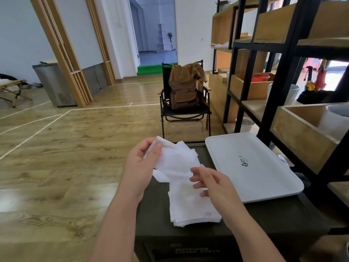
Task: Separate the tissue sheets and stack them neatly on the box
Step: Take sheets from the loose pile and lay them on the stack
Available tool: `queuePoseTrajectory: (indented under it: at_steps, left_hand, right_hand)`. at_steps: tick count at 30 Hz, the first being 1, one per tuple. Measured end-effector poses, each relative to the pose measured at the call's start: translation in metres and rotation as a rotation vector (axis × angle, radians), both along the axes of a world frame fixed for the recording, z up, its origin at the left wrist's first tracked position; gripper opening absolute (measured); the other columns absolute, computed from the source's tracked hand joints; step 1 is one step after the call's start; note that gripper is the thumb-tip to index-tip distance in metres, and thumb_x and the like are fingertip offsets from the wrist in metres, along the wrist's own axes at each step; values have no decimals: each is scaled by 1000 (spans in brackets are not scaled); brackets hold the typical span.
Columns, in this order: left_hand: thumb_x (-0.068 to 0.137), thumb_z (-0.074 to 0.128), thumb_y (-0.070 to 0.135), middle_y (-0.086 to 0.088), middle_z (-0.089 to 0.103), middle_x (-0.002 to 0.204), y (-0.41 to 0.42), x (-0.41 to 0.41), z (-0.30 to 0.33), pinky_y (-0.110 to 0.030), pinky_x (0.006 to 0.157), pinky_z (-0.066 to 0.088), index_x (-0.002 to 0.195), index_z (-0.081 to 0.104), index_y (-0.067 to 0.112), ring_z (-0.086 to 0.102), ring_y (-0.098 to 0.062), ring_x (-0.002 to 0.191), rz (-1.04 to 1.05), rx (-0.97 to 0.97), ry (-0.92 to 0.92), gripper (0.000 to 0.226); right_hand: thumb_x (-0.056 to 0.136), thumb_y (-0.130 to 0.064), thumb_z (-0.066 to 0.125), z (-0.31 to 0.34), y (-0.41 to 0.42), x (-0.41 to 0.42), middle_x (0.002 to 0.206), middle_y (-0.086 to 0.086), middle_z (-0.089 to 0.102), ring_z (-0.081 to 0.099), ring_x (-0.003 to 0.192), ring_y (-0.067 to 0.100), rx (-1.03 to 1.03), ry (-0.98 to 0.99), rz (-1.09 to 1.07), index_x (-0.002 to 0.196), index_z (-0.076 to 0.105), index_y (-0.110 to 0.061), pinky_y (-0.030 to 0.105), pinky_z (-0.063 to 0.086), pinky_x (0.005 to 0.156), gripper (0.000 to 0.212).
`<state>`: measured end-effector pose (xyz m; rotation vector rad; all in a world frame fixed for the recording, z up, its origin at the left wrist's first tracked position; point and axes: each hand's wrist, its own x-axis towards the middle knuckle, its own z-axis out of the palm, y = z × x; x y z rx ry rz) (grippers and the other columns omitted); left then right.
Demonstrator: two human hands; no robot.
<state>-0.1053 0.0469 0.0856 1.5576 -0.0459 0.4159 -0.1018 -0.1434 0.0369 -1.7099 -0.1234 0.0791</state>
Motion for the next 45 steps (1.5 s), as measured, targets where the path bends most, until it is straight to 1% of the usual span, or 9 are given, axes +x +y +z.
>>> queuePoseTrajectory:
  at_steps: [5,10,13,17,19,25,32,39,45]
  left_hand:
    - [88,67,42,4,73,89,-2,-29,-13,-22,73,54,94,74,29,67,-10,82,-123,28,44,16]
    - [85,62,59,-7,75,100,1,-43,-35,-44,92,53,99,76,26,66,-34,100,-155,85,225,38]
    - [86,55,67,-3,76,97,-6,-43,-35,-35,88,55,95,77,24,70,-25,94,-185,70,267,48]
    - [90,65,29,-3,77,95,-17,-40,-39,-23,74,55,92,77,24,72,-19,92,-80,-21,165,13]
    - [84,69,31,0,77,93,-20,-40,-40,-14,69,52,90,76,26,73,-14,89,-15,-69,101,11]
    - [90,71,18,-1,76,92,-24,-37,-48,-42,73,59,100,55,43,73,-20,88,95,-64,74,31]
    - [89,71,22,22,70,86,-18,-37,-47,-7,61,46,101,68,50,64,1,73,160,298,41,30]
    - [87,74,23,28,69,83,-20,-38,-49,-3,66,45,87,72,43,65,4,80,217,345,59,20]
    - [81,76,26,26,60,98,-23,-39,-51,-13,73,45,78,64,41,57,0,99,341,626,-50,19]
  right_hand:
    - [80,-61,63,16,4,4,97,8,75,72,93,20,340,207,104,97,76,-16,34,56,81,50]
    - [84,-46,69,18,0,2,96,1,75,70,96,24,196,71,25,93,75,-22,54,54,89,27]
    - [88,-38,66,19,-3,-3,96,-4,75,70,96,18,133,38,91,97,75,-26,46,55,90,18]
    - [88,-32,67,21,-6,-9,95,-9,75,70,95,13,90,18,116,99,73,-27,34,57,83,13]
    - [88,-30,67,21,-9,-11,96,-10,75,70,95,11,87,-7,86,101,73,-27,31,58,81,14]
    - [87,-13,70,17,-13,-11,83,-8,75,69,83,3,185,-190,-94,106,65,-33,8,50,68,28]
    - [83,-14,74,10,-15,-10,82,-13,68,66,82,3,-5,-297,-75,112,58,-49,12,52,73,48]
    - [86,-19,71,4,-15,-10,83,-23,64,58,88,-6,-167,-338,-138,107,64,-45,5,47,72,34]
    - [88,-20,69,-2,-18,-12,96,-22,64,57,95,-7,-280,-438,-146,90,67,-40,4,44,77,20]
